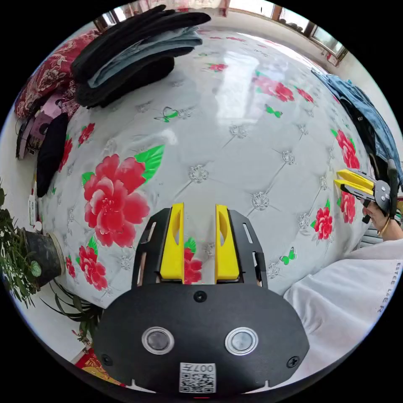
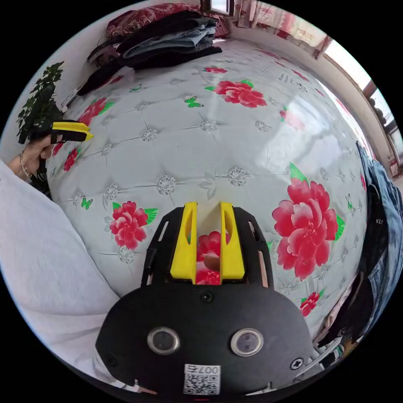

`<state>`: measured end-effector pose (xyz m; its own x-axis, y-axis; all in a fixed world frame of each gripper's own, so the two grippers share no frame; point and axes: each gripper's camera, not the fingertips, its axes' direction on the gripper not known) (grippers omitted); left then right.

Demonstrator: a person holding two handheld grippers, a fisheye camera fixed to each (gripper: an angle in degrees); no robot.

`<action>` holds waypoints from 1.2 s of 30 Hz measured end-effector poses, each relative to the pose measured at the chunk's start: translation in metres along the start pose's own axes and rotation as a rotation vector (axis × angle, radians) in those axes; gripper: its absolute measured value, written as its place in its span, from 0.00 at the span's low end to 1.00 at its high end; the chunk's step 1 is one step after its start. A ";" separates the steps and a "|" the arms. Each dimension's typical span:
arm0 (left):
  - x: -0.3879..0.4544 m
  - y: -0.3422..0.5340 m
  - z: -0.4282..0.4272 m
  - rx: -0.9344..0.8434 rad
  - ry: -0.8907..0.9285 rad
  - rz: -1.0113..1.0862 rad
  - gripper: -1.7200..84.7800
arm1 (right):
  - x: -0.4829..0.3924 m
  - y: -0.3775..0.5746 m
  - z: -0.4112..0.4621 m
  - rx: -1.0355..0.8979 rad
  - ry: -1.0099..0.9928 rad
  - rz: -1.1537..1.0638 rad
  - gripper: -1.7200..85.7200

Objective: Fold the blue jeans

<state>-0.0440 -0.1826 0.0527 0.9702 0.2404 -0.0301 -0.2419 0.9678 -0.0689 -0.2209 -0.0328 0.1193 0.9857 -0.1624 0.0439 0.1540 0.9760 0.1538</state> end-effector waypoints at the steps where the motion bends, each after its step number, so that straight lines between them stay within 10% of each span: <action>1: 0.010 -0.006 0.002 -0.012 -0.025 0.028 0.13 | 0.004 0.000 -0.001 0.011 -0.013 0.041 0.11; 9: 0.075 -0.035 0.006 -0.105 -0.235 0.317 0.02 | 0.179 0.104 -0.176 0.413 0.663 0.623 0.13; 13: 0.068 -0.044 0.004 -0.118 -0.203 0.282 0.01 | 0.263 0.164 -0.259 0.312 0.934 0.788 0.14; 18: 0.057 -0.049 0.004 -0.121 -0.175 0.231 0.01 | 0.367 0.236 -0.254 -0.063 0.555 1.028 0.09; 22: 0.045 -0.048 0.003 -0.109 -0.153 0.184 0.01 | 0.350 0.241 -0.238 0.060 0.452 1.037 0.04; 28: 0.017 -0.028 -0.005 -0.039 0.065 0.114 0.05 | 0.239 0.184 -0.224 0.162 0.448 0.578 0.02; 36: -0.015 0.024 -0.027 0.133 0.242 0.116 0.09 | 0.042 0.061 -0.128 0.266 -0.296 0.088 0.03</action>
<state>-0.0649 -0.1652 0.0250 0.9010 0.3408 -0.2686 -0.3319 0.9400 0.0795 -0.1610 0.0386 0.0038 0.9263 -0.1527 0.3445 0.0088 0.9228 0.3852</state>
